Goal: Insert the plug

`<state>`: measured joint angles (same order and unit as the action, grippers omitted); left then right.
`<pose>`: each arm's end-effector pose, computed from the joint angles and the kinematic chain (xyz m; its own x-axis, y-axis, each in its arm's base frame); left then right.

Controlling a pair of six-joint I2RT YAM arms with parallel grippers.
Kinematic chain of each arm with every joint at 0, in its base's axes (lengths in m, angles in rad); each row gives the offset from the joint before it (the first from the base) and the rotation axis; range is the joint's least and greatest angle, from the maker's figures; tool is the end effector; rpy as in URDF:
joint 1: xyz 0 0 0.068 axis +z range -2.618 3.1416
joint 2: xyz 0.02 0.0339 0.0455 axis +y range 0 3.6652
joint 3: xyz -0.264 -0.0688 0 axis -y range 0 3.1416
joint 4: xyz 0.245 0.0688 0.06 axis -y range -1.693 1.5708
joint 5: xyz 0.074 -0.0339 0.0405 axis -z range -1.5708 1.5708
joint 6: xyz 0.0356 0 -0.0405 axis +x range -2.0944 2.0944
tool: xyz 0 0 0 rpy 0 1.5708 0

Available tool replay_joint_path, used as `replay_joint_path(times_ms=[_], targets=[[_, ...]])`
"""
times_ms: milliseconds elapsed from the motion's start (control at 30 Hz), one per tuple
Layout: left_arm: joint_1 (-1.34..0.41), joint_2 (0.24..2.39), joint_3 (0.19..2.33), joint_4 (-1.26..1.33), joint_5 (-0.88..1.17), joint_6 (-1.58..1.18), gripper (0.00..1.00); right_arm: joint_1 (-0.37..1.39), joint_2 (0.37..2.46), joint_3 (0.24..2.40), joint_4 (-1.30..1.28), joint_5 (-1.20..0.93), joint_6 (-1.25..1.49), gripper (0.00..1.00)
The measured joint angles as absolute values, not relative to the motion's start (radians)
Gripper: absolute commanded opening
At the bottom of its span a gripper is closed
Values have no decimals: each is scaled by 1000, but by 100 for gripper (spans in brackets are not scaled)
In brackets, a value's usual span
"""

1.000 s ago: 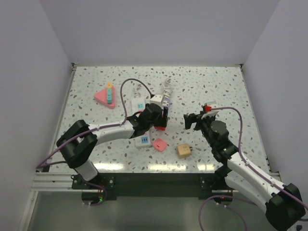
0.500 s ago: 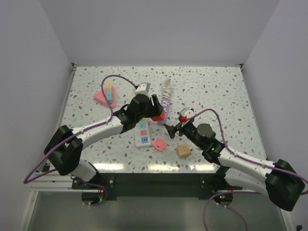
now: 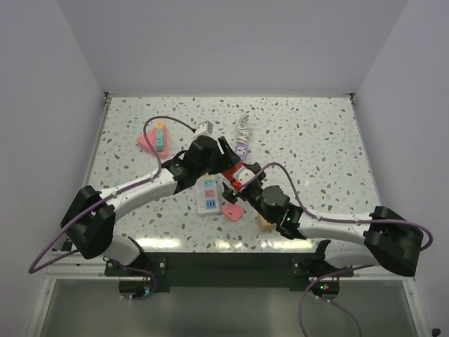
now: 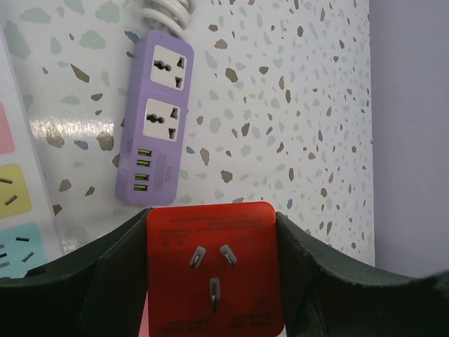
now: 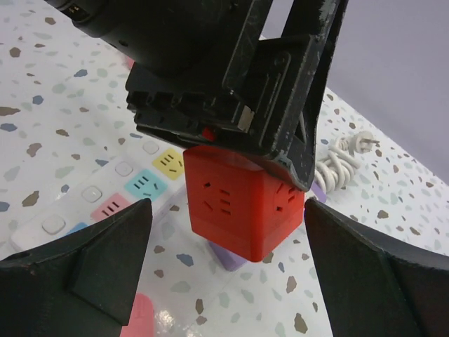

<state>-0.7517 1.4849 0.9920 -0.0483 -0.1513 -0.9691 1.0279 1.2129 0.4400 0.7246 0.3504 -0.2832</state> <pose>0.2485 -0.2250 0.2572 -0.6918 -0.4689 -0.5492 0.0185 0.7487 -0.6626 0.1407 0.2096 0.2275 0.1513 -0.2573 -0.9544 -0.6090 0.7362 -0.2950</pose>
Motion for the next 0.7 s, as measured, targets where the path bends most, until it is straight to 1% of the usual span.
replay_joint_path(times_ms=[467, 533, 567, 700], targets=[[-751, 1442, 999, -111, -146, -1082, 0, 1113, 1415, 509, 850, 569, -406, 93], [-748, 1438, 999, -117, -143, -1090, 0, 1114, 1439, 516, 874, 587, -419, 91], [-748, 1435, 999, -118, -142, -1091, 0, 1114, 1446, 517, 882, 592, -424, 90], [-748, 1415, 996, -121, -131, -1094, 0, 1114, 1457, 533, 894, 628, -446, 78]])
